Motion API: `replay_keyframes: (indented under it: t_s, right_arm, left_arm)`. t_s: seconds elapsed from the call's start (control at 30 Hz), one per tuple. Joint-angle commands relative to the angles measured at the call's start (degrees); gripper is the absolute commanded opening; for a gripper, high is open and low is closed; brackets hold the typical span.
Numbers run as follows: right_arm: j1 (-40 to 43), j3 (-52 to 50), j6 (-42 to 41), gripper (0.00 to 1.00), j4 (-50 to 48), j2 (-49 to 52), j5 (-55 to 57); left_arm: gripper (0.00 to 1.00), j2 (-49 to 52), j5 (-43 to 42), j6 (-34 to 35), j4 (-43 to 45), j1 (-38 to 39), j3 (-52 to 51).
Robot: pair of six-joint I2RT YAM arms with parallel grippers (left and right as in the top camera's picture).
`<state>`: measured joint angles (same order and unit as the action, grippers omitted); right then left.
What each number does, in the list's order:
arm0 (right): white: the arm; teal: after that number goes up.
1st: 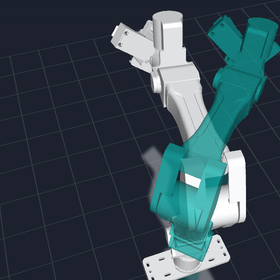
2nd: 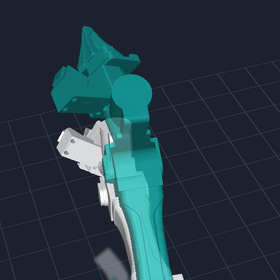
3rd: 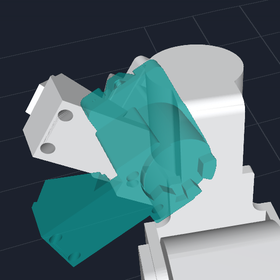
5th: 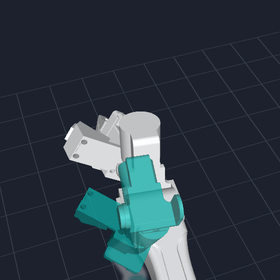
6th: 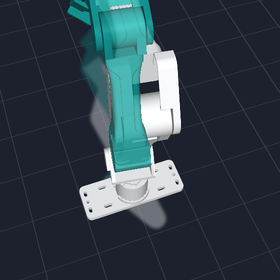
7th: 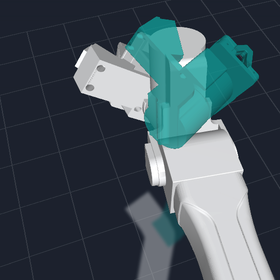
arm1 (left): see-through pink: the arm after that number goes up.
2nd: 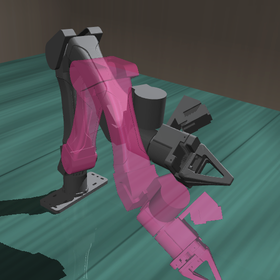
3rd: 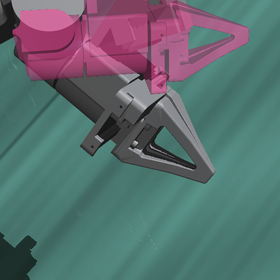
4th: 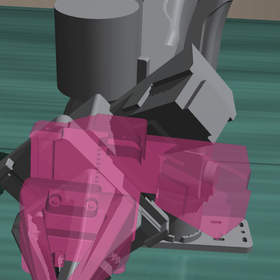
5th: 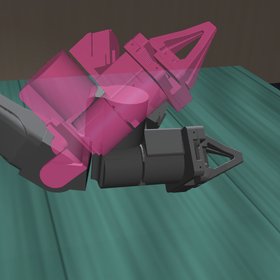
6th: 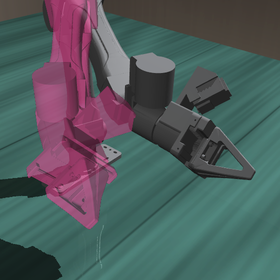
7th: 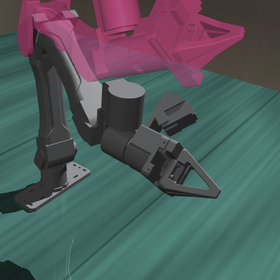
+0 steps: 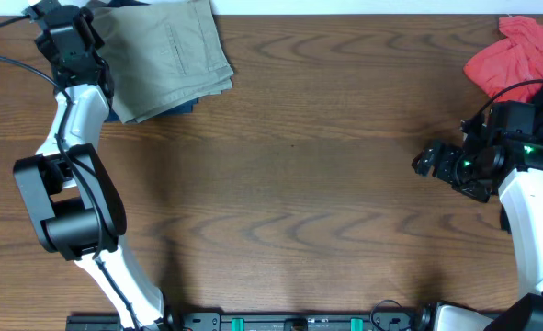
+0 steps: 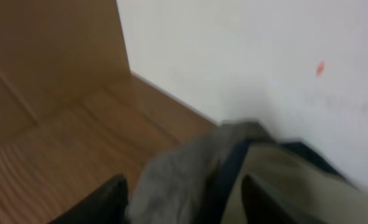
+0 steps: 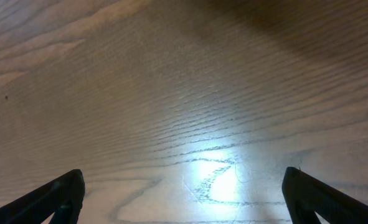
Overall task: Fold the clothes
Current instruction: 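Lower and align the shorts on the jeans stack with the left gripper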
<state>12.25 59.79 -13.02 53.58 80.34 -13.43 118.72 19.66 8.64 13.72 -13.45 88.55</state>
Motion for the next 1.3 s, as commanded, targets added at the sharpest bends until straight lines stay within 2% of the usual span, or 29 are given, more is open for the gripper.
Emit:
replay_keyframes:
  t_s: [0.0,0.07,0.1,0.17,0.27,0.53,0.87,0.9,0.97,1.07,1.2,1.27]
  right_arm:
    - [0.22,0.42,-0.22,0.99,-0.02,-0.55,-0.07]
    - [0.22,0.42,-0.22,0.99,-0.02,-0.55,-0.07]
    - [0.22,0.42,-0.22,0.99,-0.02,-0.55,-0.07]
    - [0.22,0.42,-0.22,0.99,0.00,-0.55,-0.07]
    - [0.22,0.42,-0.22,0.99,-0.02,-0.55,-0.07]
    - [0.22,0.42,-0.22,0.99,-0.02,-0.55,-0.07]
    - [0.22,0.42,-0.22,0.99,-0.02,-0.55,-0.07]
    - [0.22,0.42,-0.22,0.99,-0.02,-0.55,-0.07]
    - [0.22,0.42,-0.22,0.99,-0.02,-0.55,-0.07]
    - [0.22,0.42,-0.22,0.99,-0.02,-0.55,-0.07]
    - [0.22,0.42,-0.22,0.99,-0.02,-0.55,-0.09]
    - [0.22,0.42,-0.22,0.99,-0.02,-0.55,-0.09]
  left_arm:
    - [0.79,-0.94,-7.17,-0.90,-5.03,1.53,1.05]
    - [0.97,-0.94,-14.25,-0.90,-8.98,1.92,1.05]
    - [0.98,-0.94,-16.81,-0.87,-10.43,1.90,1.05]
    - [0.98,-0.72,-19.37,-0.20,-12.52,1.86,1.03]
    - [0.98,-0.63,-19.50,1.86,-16.79,1.57,1.03]
    - [0.98,-0.48,-19.19,1.92,-29.07,1.11,1.03]
    - [1.00,-0.13,-19.50,1.92,-37.35,-2.40,1.03]
    - [0.98,0.00,-20.48,1.60,-37.64,-2.75,1.03]
    - [0.85,0.35,-23.06,0.98,-37.86,-3.28,1.03]
    - [0.71,1.14,-27.47,0.98,-37.62,-3.67,1.03]
    - [0.56,1.40,-27.82,0.83,-36.74,-3.56,1.03]
    - [0.43,1.40,-27.85,0.83,-36.33,-3.56,1.03]
